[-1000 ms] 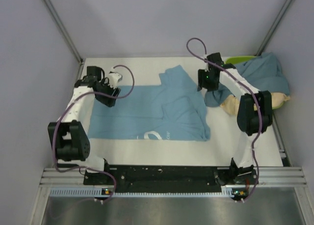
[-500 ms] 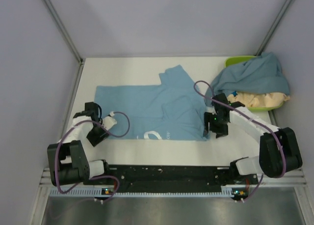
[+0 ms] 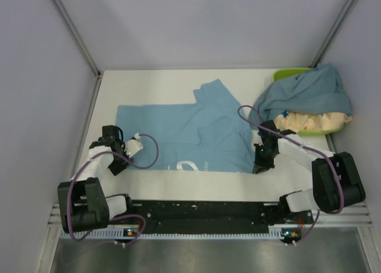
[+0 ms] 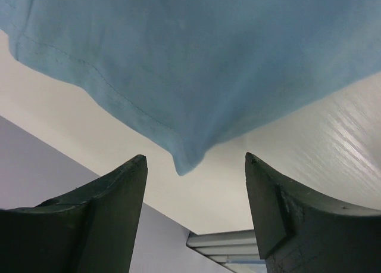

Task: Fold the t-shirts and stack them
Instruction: Fold the flattened tshirt in 1/3 of the way

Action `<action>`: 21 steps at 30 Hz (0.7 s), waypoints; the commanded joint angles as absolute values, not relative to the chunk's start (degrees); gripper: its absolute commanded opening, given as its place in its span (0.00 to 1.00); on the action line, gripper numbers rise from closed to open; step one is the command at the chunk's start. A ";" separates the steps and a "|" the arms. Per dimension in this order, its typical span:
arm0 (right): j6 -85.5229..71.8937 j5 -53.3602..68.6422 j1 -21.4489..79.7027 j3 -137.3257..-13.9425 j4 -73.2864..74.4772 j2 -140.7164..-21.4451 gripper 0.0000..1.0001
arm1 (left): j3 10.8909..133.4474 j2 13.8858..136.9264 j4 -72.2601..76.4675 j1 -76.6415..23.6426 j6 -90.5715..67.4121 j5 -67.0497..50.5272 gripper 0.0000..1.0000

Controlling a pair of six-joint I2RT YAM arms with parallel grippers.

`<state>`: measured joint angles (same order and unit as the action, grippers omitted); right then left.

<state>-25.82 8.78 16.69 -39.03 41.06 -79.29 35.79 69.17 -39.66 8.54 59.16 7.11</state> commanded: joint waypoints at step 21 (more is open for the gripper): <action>-26.81 14.15 17.93 -48.86 70.47 -57.31 0.00 | 33.31 52.56 -61.52 8.61 61.52 15.19 0.00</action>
